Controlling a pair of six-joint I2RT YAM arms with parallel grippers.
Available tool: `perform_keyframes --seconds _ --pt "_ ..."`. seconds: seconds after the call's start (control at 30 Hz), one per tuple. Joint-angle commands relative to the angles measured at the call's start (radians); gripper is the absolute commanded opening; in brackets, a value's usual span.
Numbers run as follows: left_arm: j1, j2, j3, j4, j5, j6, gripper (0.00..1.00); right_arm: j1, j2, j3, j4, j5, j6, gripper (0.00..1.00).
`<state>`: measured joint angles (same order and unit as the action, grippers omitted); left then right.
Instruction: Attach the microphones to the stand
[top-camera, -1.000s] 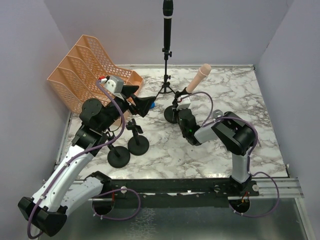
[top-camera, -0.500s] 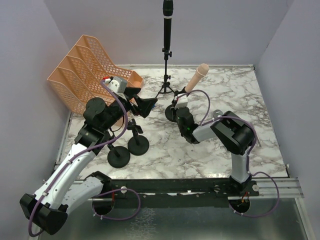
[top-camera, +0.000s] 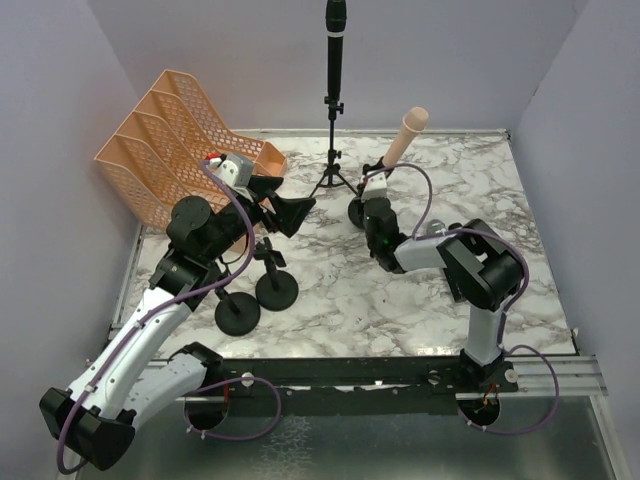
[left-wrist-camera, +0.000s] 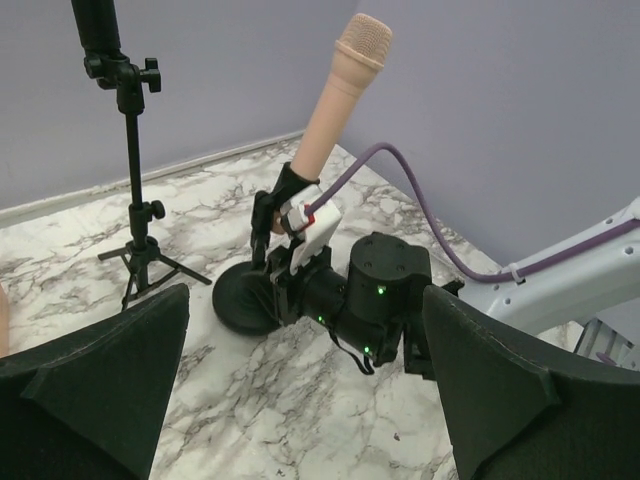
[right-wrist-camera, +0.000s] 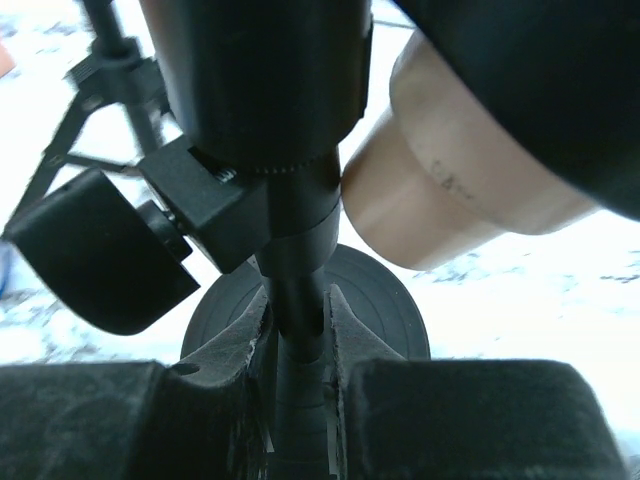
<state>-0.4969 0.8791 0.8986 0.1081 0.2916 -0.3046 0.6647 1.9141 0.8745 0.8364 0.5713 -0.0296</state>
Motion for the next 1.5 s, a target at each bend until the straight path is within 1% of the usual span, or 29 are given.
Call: perform_keyframes --seconds 0.0,0.17,0.37,0.53,0.8,0.97,1.07,1.17,1.27,1.4,1.47 --pt "0.000 -0.016 -0.003 0.016 0.021 -0.012 0.98 -0.077 -0.011 0.084 0.059 -0.001 -0.024 0.00" --pt "0.000 -0.004 0.009 0.015 0.021 -0.009 0.98 -0.149 0.043 0.159 0.044 -0.039 -0.031 0.00" --pt "0.000 0.009 0.019 0.011 0.021 -0.005 0.98 -0.202 0.140 0.274 0.012 -0.094 -0.026 0.00" --pt "0.000 0.019 0.033 0.002 0.023 -0.001 0.98 -0.221 0.212 0.364 -0.045 -0.131 0.021 0.00" --pt "0.000 0.024 0.039 -0.013 0.021 0.009 0.98 -0.226 0.260 0.433 -0.128 -0.173 0.053 0.02" --pt "0.000 0.016 0.039 -0.020 0.018 0.011 0.98 -0.226 0.259 0.459 -0.197 -0.216 0.043 0.10" --pt "0.000 0.011 0.041 -0.027 0.014 0.015 0.98 -0.226 0.247 0.454 -0.230 -0.205 0.057 0.13" --pt "0.000 0.006 0.040 -0.029 0.015 0.017 0.98 -0.225 0.228 0.427 -0.228 -0.198 0.059 0.17" --pt "0.000 0.003 0.040 -0.030 0.012 0.022 0.98 -0.224 0.210 0.400 -0.222 -0.189 0.056 0.23" --pt "0.000 0.000 0.042 -0.031 0.012 0.028 0.98 -0.224 0.181 0.356 -0.187 -0.177 0.051 0.35" --pt "0.000 0.001 0.044 -0.035 0.011 0.031 0.98 -0.224 0.166 0.335 -0.169 -0.182 0.048 0.40"
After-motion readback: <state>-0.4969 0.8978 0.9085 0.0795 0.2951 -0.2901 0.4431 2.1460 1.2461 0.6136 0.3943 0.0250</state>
